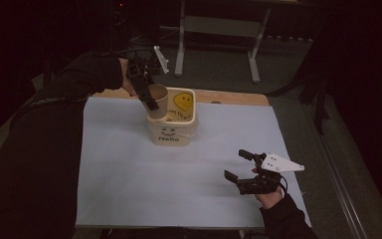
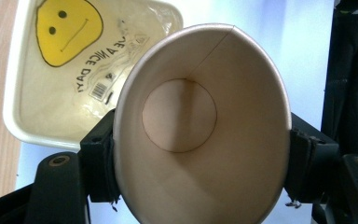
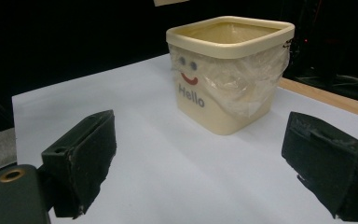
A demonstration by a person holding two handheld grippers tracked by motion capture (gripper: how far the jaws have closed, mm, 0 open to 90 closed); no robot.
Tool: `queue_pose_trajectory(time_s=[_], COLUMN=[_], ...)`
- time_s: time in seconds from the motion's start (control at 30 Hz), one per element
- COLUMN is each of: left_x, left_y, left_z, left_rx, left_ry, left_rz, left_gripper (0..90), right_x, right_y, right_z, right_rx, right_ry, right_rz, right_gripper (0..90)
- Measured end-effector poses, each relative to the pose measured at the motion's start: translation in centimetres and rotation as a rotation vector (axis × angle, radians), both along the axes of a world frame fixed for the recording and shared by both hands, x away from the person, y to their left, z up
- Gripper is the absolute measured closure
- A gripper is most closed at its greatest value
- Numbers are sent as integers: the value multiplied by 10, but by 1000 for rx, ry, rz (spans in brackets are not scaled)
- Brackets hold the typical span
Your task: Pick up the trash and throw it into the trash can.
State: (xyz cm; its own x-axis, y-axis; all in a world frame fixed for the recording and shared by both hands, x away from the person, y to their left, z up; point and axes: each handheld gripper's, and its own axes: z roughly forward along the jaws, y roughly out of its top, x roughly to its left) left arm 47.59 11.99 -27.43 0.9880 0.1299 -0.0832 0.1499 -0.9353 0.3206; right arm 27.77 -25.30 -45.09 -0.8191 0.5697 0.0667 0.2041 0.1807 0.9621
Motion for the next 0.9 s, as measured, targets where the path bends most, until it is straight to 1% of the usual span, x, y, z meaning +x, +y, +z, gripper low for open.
queue_pose_trajectory(time_s=[0.13, 0.17, 0.23, 0.4, 0.63, 0.9], left_x=[4, 5, 7, 11, 18, 26], left_y=[-4, -5, -8, -17, -26, -34], left_z=[5, 6, 7, 8, 12, 9], left_rx=[-1, -1, -7, 2, -5, 1], left_ry=[-9, -8, -9, -14, -15, -23], left_rz=[1, -6, -5, -20, -38, -50], left_gripper=[299, 299, 299, 305, 309, 315], right_x=[0, 0, 0, 0, -1, -3], right_y=[0, 0, -1, -2, -4, -5], right_z=[0, 0, 0, 0, 1, 1], right_rx=[0, -1, 0, 0, 10, 13], right_ry=[0, 0, -1, 0, -2, -1], right_rz=[2, 2, 3, 3, 0, -2], right_gripper=[97, 97, 97, 98, 97, 97])
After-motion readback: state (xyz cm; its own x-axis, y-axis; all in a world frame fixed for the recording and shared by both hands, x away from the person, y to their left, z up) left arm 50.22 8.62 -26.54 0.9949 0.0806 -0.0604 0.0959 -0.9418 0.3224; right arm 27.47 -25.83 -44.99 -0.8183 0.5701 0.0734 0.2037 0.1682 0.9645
